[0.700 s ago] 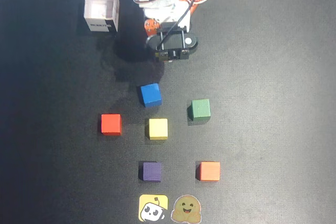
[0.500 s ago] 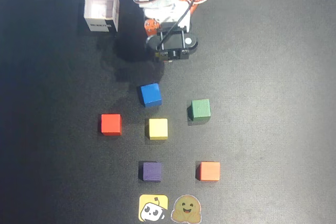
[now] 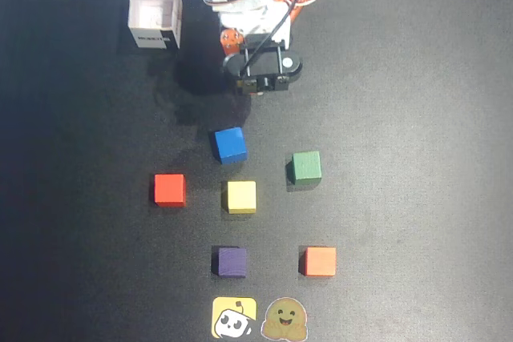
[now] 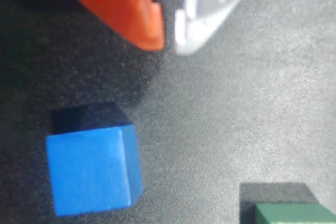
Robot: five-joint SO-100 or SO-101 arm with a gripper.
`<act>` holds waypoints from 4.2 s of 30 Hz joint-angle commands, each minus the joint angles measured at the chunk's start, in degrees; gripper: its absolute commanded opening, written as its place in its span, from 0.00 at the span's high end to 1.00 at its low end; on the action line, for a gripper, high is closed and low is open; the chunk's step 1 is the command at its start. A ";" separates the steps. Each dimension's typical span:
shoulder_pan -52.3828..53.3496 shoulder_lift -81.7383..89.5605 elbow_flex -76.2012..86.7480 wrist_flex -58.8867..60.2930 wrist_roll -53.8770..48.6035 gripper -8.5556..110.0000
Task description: Put the blue cube on top of the red cube.
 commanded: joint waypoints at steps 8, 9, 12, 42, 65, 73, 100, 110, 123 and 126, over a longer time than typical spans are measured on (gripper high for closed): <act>-0.09 0.62 -0.35 0.09 0.44 0.92; -0.09 0.62 -0.35 0.09 0.44 0.92; -0.09 0.62 -0.35 0.09 0.44 0.92; -0.09 0.62 -0.35 0.09 0.44 0.92; -0.09 0.62 -0.35 0.09 0.44 0.92; -0.09 0.62 -0.35 0.09 0.44 0.92; 0.26 0.62 -0.35 0.09 2.90 0.92; 0.44 0.44 -0.35 0.44 11.78 0.78; -1.05 -39.64 -20.04 -14.06 -3.16 0.78; -0.26 -50.45 -27.69 -13.80 -6.24 0.78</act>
